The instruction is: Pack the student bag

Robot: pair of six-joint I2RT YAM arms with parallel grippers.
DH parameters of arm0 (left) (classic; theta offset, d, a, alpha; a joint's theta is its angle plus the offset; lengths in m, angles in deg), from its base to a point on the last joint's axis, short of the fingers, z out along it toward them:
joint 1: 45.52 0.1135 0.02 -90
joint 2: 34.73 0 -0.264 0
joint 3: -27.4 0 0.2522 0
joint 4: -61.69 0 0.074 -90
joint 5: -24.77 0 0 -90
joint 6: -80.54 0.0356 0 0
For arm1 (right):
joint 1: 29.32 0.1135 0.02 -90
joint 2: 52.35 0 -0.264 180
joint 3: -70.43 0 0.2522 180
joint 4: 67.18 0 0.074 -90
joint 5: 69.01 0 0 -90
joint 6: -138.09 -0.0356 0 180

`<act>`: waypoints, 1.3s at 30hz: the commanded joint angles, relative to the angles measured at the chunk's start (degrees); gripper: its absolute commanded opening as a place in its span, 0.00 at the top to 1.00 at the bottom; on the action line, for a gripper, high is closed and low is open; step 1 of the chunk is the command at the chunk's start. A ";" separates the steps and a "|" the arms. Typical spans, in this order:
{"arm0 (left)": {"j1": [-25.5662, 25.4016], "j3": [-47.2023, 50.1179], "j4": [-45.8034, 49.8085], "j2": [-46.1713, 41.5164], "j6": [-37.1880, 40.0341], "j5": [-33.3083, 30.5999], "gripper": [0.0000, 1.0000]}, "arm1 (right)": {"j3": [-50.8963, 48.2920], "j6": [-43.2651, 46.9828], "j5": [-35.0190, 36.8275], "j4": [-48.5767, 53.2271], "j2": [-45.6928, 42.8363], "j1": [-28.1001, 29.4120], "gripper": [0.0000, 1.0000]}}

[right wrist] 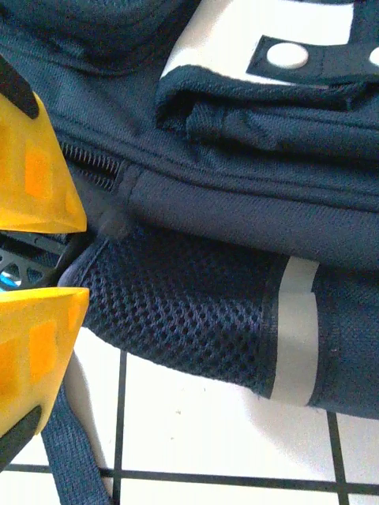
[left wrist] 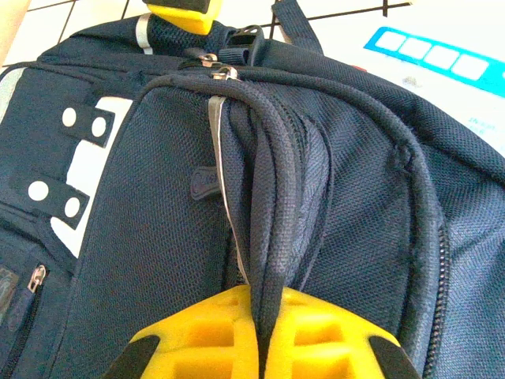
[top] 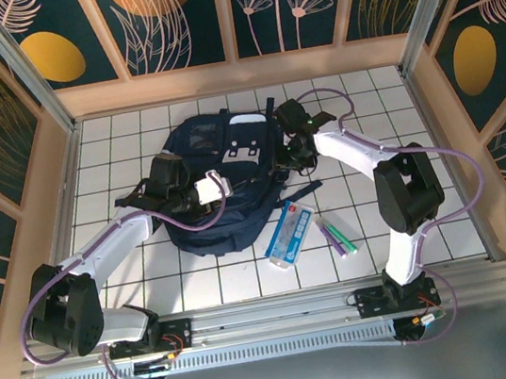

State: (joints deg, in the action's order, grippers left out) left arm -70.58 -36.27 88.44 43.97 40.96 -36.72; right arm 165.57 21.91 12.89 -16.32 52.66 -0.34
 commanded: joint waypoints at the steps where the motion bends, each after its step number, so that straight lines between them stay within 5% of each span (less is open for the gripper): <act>1: 0.10 -0.17 -4.07 -0.13 -0.72 3.53 1.00 | -1.01 -0.24 -3.33 -2.88 -2.47 -0.02 0.70; 13: 0.12 -0.44 -3.59 -0.27 -0.49 3.81 1.00 | 0.48 5.05 -4.65 -3.75 -0.27 -1.73 0.54; 22: 0.09 -1.43 -0.84 -1.46 3.80 9.61 1.00 | -9.08 56.46 -27.29 -9.93 -5.99 -4.45 0.58; 28: 0.10 -0.46 0.15 -4.00 9.15 10.30 1.00 | -7.43 85.73 -40.06 -3.30 -2.92 -10.64 0.56; 32: 0.11 -1.75 1.01 -3.70 9.55 11.33 1.00 | -6.50 95.71 -38.30 -2.24 0.13 -10.54 0.51; 39: 0.10 -2.72 1.07 -4.07 9.79 11.13 1.00 | -5.74 98.77 -37.17 -1.75 3.28 -10.13 0.50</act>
State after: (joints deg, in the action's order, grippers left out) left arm -70.53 -36.38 91.76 42.11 48.21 -31.85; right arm 158.16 115.42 -22.87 -20.21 54.78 -10.97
